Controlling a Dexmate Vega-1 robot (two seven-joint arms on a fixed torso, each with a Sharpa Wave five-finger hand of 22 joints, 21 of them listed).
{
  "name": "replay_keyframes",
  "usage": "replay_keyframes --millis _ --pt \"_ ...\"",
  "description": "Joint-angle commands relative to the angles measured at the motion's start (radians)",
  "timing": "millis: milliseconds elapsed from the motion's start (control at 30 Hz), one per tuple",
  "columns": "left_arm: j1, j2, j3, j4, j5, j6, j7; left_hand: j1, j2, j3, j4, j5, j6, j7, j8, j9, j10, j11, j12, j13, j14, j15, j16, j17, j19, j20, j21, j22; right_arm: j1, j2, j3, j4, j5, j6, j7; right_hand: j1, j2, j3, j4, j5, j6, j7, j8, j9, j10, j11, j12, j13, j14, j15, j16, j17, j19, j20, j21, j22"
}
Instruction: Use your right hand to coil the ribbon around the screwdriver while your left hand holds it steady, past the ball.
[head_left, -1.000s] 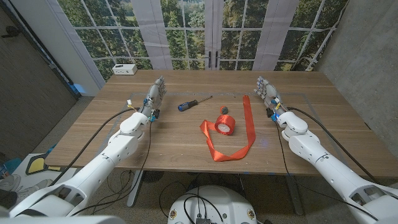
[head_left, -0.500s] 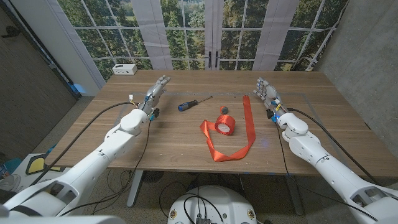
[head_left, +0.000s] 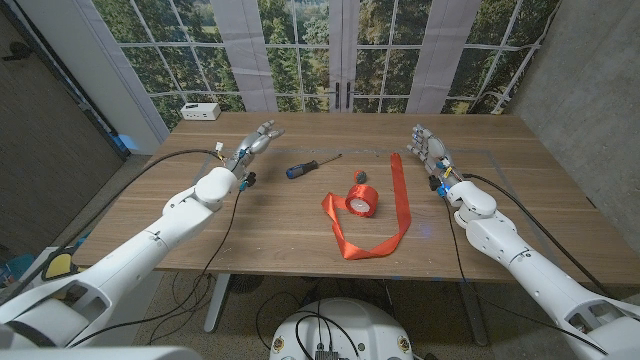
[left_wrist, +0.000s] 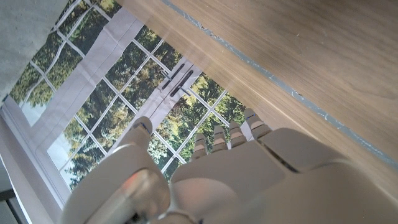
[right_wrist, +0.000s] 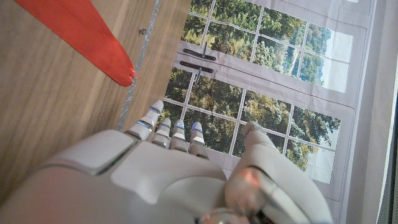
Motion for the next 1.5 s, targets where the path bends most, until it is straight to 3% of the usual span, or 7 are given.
replay_keyframes --millis 33,367,567,767,900,1133,1500 --pt "-0.04 0.062 0.061 -0.098 0.165 0.156 -0.002 0.032 0.002 0.009 -0.024 -0.004 0.033 0.005 0.01 0.005 0.029 -0.01 0.012 0.004 0.026 -0.002 0.002 0.002 0.021 0.003 0.009 0.005 -0.001 0.001 -0.001 -0.001 0.0 0.006 0.004 0.009 0.006 0.001 -0.003 0.002 0.009 -0.003 0.009 0.003 0.003 0.009 0.004 0.003 0.005 0.008 0.006 0.006 0.004 0.003 -0.002 0.003" --pt "-0.076 0.077 0.119 -0.15 0.318 0.269 0.004 0.123 0.004 0.034 -0.074 -0.005 0.125 0.013 0.024 0.008 0.093 -0.018 0.013 0.004 0.101 -0.029 0.004 0.002 0.086 0.007 0.025 0.004 0.001 0.004 -0.004 0.004 0.0 0.006 0.006 0.011 0.008 0.001 -0.005 0.001 0.016 -0.005 0.01 0.003 0.004 0.011 0.004 0.003 0.007 0.01 0.006 0.006 0.006 0.005 -0.005 0.003" --pt "-0.095 0.081 0.155 -0.177 0.415 0.333 0.004 0.202 -0.023 0.041 -0.087 -0.006 0.192 0.013 0.035 0.009 0.154 -0.036 0.018 0.004 0.169 -0.062 0.009 0.002 0.131 -0.002 0.035 0.003 0.005 0.006 -0.005 0.014 -0.006 0.018 0.011 0.012 0.009 0.001 -0.007 0.001 0.02 -0.004 0.01 0.003 0.005 0.014 0.004 0.003 0.007 0.01 0.006 0.006 0.007 0.005 -0.007 0.003" --pt "-0.114 0.082 0.183 -0.197 0.484 0.393 -0.023 0.288 -0.075 0.028 -0.085 -0.004 0.257 0.011 0.04 0.009 0.228 -0.056 0.023 0.005 0.246 -0.095 0.015 0.003 0.175 -0.013 0.043 0.002 0.01 0.01 -0.006 0.024 -0.009 0.025 0.013 0.012 0.01 0.001 -0.008 0.001 0.022 -0.004 0.01 0.004 0.006 0.013 0.004 0.003 0.007 0.011 0.005 0.006 0.008 0.006 -0.008 0.004" --pt "-0.128 0.077 0.208 -0.198 0.536 0.412 -0.03 0.339 -0.099 0.015 -0.082 -0.002 0.29 0.006 0.038 0.01 0.279 -0.071 0.029 0.006 0.302 -0.121 0.023 0.005 0.217 -0.034 0.056 0.004 0.009 0.011 -0.005 0.024 -0.006 0.023 0.011 0.013 0.01 0.001 -0.009 0.001 0.024 -0.005 0.01 0.004 0.006 0.013 0.004 0.003 0.007 0.01 0.005 0.006 0.008 0.006 -0.009 0.004" --pt "-0.169 0.073 0.243 -0.201 0.574 0.445 -0.129 0.356 -0.181 -0.05 -0.065 0.006 0.358 0.001 0.038 0.012 0.364 -0.098 0.04 0.013 0.373 -0.152 0.032 0.01 0.27 -0.067 0.072 0.008 0.011 0.014 -0.002 0.031 -0.004 0.029 0.012 0.013 0.01 0.0 -0.01 0.001 0.024 -0.004 0.01 0.004 0.007 0.013 0.004 0.003 0.008 0.01 0.005 0.007 0.009 0.006 -0.011 0.004" --pt "-0.213 0.053 0.299 -0.227 0.651 0.578 -0.246 0.376 -0.193 -0.08 -0.057 0.017 0.381 0.004 0.032 0.015 0.415 -0.105 0.049 0.022 0.441 -0.173 0.053 0.016 0.305 -0.07 0.086 0.012 0.018 0.017 -0.002 0.05 -0.003 0.045 0.029 0.014 0.01 0.0 -0.012 0.0 0.026 -0.002 0.009 0.004 0.006 0.013 0.003 0.003 0.008 0.011 0.005 0.007 0.01 0.007 -0.013 0.004"
